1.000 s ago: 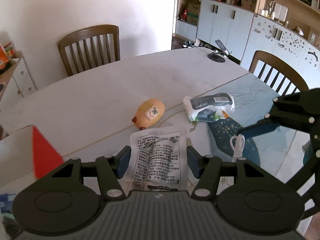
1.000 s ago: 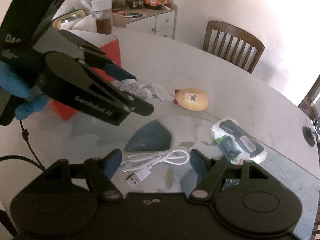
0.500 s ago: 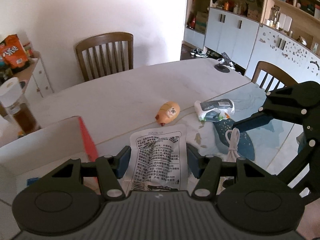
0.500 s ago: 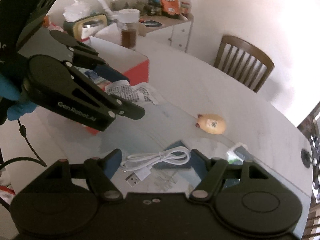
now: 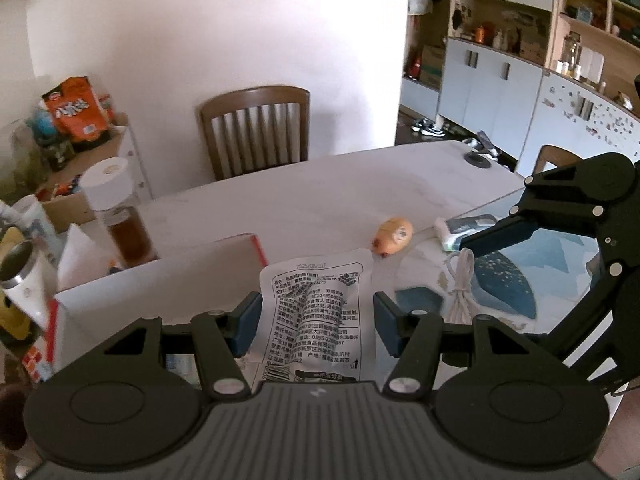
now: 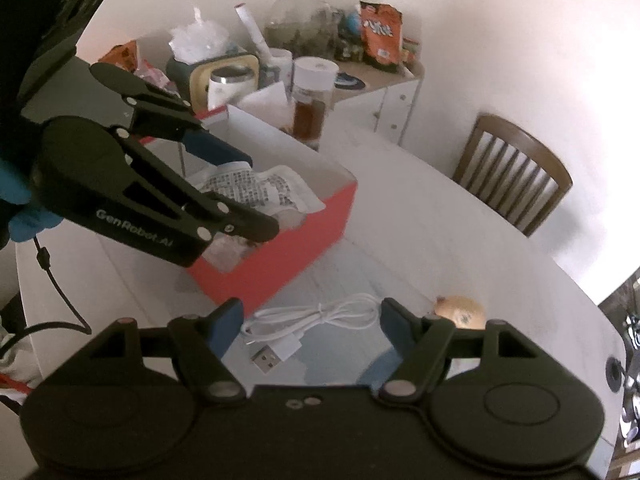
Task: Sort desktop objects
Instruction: 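Carry the white packet and cable with both grippers over the red box, then lower both grippers into the red box and open them to release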
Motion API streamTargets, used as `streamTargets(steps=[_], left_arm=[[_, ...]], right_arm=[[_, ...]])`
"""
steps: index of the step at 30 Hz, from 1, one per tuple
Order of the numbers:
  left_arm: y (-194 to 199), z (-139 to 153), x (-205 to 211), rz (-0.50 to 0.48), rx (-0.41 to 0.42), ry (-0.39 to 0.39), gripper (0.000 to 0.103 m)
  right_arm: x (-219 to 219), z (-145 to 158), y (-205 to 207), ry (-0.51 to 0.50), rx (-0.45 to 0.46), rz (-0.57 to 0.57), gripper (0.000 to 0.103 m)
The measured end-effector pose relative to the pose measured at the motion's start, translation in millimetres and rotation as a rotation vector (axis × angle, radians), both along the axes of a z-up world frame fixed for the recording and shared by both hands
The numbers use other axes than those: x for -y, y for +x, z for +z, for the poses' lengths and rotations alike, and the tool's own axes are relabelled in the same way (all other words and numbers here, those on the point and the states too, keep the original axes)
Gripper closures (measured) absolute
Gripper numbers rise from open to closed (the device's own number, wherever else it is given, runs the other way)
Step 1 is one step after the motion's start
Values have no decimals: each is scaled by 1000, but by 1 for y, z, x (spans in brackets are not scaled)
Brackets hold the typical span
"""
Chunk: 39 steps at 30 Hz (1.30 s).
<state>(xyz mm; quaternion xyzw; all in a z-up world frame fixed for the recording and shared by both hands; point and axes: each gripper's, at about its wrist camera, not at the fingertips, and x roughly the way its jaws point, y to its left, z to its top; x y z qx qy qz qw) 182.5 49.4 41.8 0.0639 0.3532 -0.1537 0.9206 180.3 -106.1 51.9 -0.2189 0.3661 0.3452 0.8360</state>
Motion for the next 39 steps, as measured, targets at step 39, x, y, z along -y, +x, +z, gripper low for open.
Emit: streamTargets(steps=[39], left_arm=[[58, -34, -140, 167, -75, 76, 44]], right_arm=[[-140, -25, 54, -16, -23, 89, 29]])
